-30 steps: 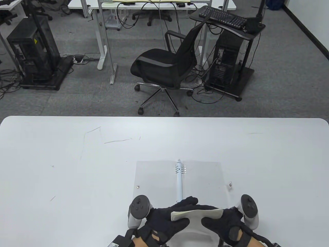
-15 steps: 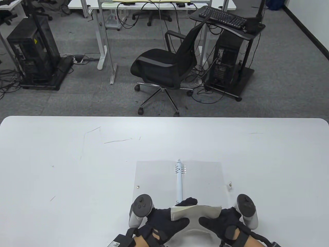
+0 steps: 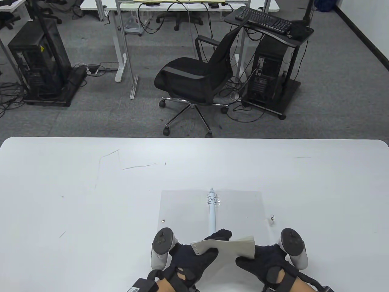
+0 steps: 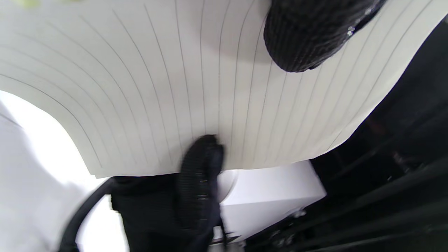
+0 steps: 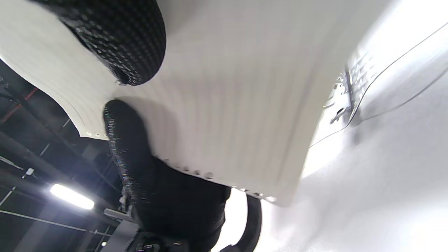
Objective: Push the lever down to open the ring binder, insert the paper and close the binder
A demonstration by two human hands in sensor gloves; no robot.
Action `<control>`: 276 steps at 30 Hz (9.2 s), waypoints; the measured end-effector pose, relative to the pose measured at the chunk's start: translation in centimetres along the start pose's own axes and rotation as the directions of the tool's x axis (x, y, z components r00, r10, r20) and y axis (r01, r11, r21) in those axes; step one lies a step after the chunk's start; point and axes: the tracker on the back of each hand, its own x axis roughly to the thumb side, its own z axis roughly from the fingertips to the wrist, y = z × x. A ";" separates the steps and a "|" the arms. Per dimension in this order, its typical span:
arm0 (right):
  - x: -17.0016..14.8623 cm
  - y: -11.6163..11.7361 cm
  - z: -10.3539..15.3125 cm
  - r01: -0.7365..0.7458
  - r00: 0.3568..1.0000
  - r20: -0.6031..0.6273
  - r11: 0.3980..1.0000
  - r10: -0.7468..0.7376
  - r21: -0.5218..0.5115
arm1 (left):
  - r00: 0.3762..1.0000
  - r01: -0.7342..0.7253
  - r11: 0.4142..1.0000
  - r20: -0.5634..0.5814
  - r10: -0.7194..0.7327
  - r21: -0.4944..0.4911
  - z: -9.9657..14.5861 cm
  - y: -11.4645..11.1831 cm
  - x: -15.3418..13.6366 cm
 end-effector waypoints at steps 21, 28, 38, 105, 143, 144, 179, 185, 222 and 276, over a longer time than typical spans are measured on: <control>1.2 -1.3 0.5 -0.067 0.996 0.048 0.989 0.074 -0.129 | 0.977 0.212 0.968 -0.051 -0.207 0.136 0.6 0.5 3.1; 3.1 -2.3 1.4 -0.078 0.985 0.138 0.980 0.104 -0.181 | 0.625 0.780 0.612 -0.199 -0.755 0.127 1.4 -0.9 8.4; 5.9 0.8 1.4 -0.510 0.834 0.195 0.856 0.515 -0.081 | -0.018 0.970 0.039 -0.228 -0.973 -0.240 -0.1 -7.8 7.0; -2.7 -4.8 1.3 -0.086 0.983 -0.154 0.994 0.097 0.074 | 0.763 0.550 0.794 -0.230 -0.604 -0.257 0.1 2.8 -1.3; -2.0 -4.3 1.3 -0.125 0.979 -0.150 0.990 0.135 0.070 | 0.868 0.462 0.884 -0.169 -0.467 -0.068 0.3 3.2 -0.6; -2.0 -4.4 1.3 -0.124 0.980 -0.147 0.990 0.132 0.068 | 0.870 0.461 0.885 -0.165 -0.465 -0.067 0.3 3.2 -0.5; -0.6 -2.1 1.1 0.455 0.889 0.072 0.854 -0.452 -0.253 | 0.982 -0.136 0.975 -0.108 0.156 0.173 0.4 0.7 -2.1; -0.8 -4.5 1.6 0.426 0.900 0.005 0.879 -0.435 -0.214 | 0.987 -0.111 0.989 -0.104 0.121 0.094 0.4 1.3 -1.2; 1.9 -2.1 -1.1 -0.031 0.964 -0.264 0.978 -0.025 -0.205 | 0.965 -0.021 0.996 -0.257 0.043 0.089 0.6 1.3 -1.6; 3.4 -9.6 -11.6 -0.490 0.447 -0.885 0.863 0.128 -0.122 | 0.162 0.659 0.607 -0.705 -0.691 -0.444 0.9 6.2 -3.4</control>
